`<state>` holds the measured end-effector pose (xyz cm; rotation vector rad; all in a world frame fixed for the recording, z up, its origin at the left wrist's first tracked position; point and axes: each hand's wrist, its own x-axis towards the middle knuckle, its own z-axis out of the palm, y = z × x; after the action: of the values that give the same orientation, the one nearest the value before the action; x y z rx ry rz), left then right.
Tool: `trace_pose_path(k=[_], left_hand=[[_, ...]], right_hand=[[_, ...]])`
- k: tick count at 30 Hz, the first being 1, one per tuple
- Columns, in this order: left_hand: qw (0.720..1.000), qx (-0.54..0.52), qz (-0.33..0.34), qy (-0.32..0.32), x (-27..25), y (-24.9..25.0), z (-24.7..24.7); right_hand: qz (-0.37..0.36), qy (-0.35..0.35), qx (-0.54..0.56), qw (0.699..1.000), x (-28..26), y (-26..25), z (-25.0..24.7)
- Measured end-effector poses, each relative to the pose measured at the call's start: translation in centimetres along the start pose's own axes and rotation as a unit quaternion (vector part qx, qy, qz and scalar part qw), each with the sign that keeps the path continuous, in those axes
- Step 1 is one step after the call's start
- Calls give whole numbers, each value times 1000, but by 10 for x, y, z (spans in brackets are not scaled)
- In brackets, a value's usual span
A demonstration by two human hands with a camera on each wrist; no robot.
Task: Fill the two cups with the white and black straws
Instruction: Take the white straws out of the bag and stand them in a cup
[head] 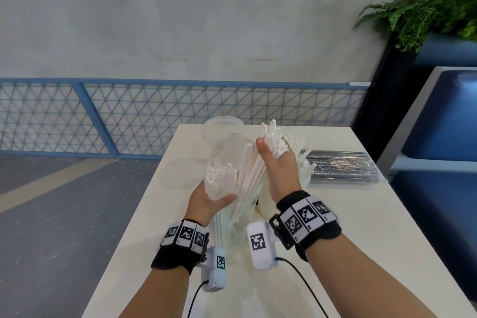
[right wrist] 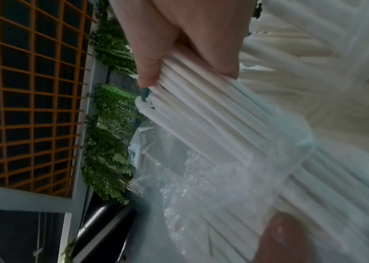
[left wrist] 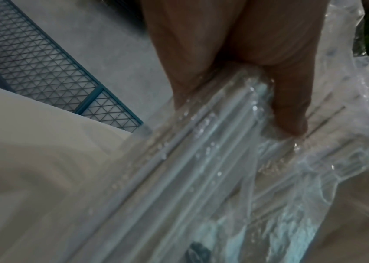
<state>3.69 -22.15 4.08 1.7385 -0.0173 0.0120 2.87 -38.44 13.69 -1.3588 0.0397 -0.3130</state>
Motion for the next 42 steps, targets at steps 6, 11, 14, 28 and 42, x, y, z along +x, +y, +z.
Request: trace_pose_path(k=[6, 11, 14, 28, 42], left_hand=[[1000, 3, 7, 15, -1, 7, 3], [1000, 5, 8, 7, 0, 6, 3], [1000, 14, 5, -11, 0, 8, 2], [999, 0, -2, -39, -3, 8, 2], [999, -38, 0, -3, 2, 6, -2]], right_hand=[[70, -49, -86, 993, 2, 24, -6], [60, -60, -72, 994, -5, 20, -7], [31, -23, -37, 999, -5, -2, -7], [86, 98, 17, 991, 33, -16, -22], [63, 179, 187, 964, 44, -47, -49]])
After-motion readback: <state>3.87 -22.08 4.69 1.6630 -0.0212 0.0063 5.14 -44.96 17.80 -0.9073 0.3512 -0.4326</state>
